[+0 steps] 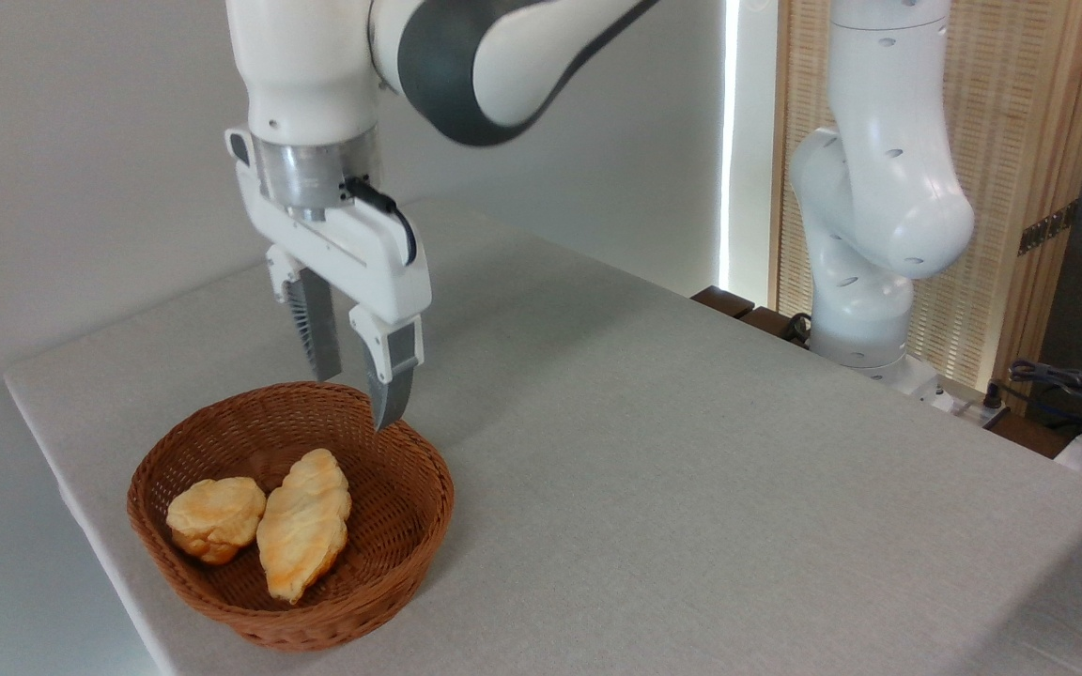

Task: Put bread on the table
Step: 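Lower the open gripper into the basket around the elongated bread roll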

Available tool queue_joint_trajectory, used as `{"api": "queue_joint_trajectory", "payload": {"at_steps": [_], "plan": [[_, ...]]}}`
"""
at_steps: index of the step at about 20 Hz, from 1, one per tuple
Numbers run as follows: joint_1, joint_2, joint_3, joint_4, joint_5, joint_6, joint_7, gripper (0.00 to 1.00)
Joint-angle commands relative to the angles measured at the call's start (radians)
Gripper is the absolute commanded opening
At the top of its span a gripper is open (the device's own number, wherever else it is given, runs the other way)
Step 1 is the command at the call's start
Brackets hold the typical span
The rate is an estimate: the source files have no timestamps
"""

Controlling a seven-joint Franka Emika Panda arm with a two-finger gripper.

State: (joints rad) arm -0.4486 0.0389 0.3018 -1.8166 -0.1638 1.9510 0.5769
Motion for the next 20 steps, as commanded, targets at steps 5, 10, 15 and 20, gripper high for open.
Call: {"api": "queue_joint_trajectory", "payload": {"at_steps": [5,10,15,20], "plan": [[-0.001,0.067,0.007,-0.012,-0.049,0.152,-0.229,1.00],[-0.004,0.105,0.007,-0.010,-0.054,0.180,-0.258,1.00],[-0.010,0.163,-0.006,-0.010,-0.054,0.255,-0.258,1.00],[-0.010,0.194,-0.018,-0.009,-0.048,0.259,-0.253,1.00]]}}
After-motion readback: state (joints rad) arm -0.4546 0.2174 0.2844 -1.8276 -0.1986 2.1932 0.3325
